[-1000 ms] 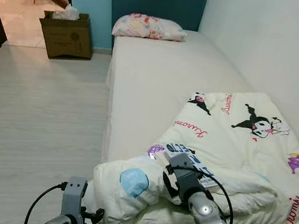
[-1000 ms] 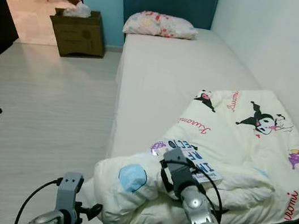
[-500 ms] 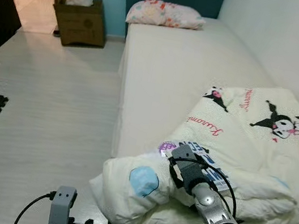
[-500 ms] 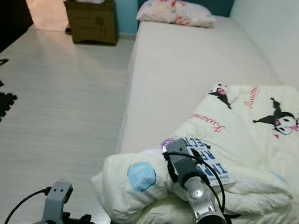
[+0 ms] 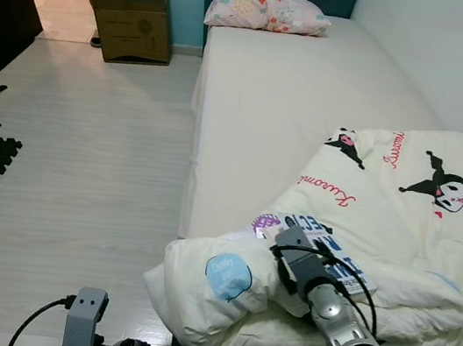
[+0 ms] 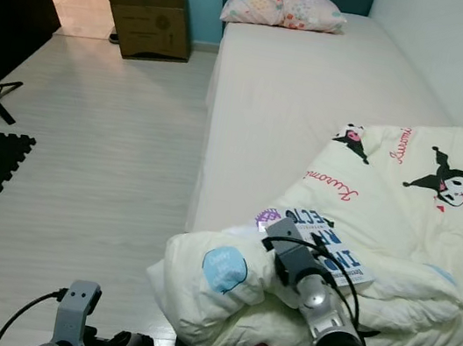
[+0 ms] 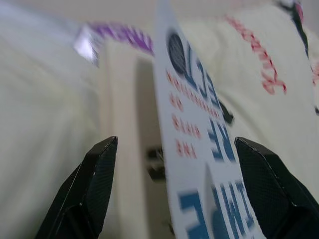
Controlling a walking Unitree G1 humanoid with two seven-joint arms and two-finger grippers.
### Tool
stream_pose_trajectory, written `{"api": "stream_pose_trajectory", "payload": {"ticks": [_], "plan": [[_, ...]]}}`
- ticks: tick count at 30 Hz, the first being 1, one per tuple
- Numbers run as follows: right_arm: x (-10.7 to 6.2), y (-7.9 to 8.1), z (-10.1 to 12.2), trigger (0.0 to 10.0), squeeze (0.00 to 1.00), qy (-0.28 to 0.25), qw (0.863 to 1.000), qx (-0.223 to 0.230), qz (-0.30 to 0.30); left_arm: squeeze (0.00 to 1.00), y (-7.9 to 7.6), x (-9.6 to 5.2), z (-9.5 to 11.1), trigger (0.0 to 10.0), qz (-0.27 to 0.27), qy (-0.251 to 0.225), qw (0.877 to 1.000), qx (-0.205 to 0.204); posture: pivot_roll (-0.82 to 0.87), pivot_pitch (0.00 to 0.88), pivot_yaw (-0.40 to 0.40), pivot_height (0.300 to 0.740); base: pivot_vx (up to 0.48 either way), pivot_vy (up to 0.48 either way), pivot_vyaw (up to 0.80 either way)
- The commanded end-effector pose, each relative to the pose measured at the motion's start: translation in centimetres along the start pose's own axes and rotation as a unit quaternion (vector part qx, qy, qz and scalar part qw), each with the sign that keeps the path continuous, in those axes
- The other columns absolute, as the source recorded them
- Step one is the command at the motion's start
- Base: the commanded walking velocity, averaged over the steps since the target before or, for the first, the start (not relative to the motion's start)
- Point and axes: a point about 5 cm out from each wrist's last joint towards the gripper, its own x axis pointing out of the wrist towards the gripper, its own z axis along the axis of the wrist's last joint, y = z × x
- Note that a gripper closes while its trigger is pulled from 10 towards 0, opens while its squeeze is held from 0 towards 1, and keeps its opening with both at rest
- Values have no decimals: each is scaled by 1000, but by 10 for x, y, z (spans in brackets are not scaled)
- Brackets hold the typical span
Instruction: Clean up the room
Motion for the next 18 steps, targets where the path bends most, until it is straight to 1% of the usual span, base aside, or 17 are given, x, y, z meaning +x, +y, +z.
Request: {"api": "stream_pose_trajectory", "payload": {"ticks": [1, 6, 7, 8, 10, 12, 18], "plan": [[-3, 4, -11, 10000, 0, 27, 1000, -9, 8, 0, 6, -4, -3, 10000, 3, 6, 1000, 11, 60, 181, 23, 600, 0, 0, 0], [-3, 5, -11, 10000, 0, 30, 999, -12, 9, 0, 6, -4, -3, 10000, 2, 5, 1000, 11, 61, 183, 25, 600, 0, 0, 0], [-4, 8, -18, 10000, 0, 47, 998, -26, 22, 0, 6, -4, -3, 10000, 0, 5, 1000, 14, 67, 191, 28, 600, 0, 0, 0], [-4, 8, -18, 10000, 0, 47, 998, -26, 22, 0, 6, -4, -3, 10000, 0, 5, 1000, 14, 67, 191, 28, 600, 0, 0, 0], [-8, 17, -28, 10000, 0, 70, 995, -39, 61, 0, 8, -6, -4, 10000, -1, 5, 1000, 18, 69, 196, 29, 600, 0, 0, 0], [-9, 19, -30, 10000, 0, 75, 994, -42, 71, 0, 8, -6, -4, 10000, -1, 5, 1000, 18, 69, 196, 29, 600, 0, 0, 0], [-9, 25, -27, 10000, 0, 66, 993, -35, 88, 0, 11, -7, -5, 10000, -1, 7, 1000, 19, 65, 203, 32, 600, 0, 0, 0]]}}
